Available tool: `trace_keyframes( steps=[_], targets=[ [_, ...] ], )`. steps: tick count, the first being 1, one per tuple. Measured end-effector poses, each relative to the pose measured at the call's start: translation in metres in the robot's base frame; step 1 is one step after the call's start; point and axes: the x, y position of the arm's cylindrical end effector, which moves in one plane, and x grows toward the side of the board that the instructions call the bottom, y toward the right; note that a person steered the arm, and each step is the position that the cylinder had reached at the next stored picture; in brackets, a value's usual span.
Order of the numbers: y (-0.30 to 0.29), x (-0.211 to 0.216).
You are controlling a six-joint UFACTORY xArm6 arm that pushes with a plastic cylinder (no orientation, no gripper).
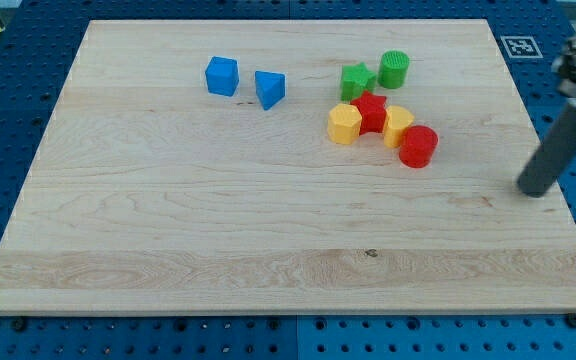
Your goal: Move the red circle along with the yellow heart and red star up and left a bit
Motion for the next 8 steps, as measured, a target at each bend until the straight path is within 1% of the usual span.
trace_keyframes(
  steps=[1, 2, 3, 5, 8],
  targets=[
    [0.008, -0.003],
    [-0.021, -0.01],
    [-0.027, -0.021],
    [-0.031, -0.022],
    [-0.102, -0.027]
  ],
)
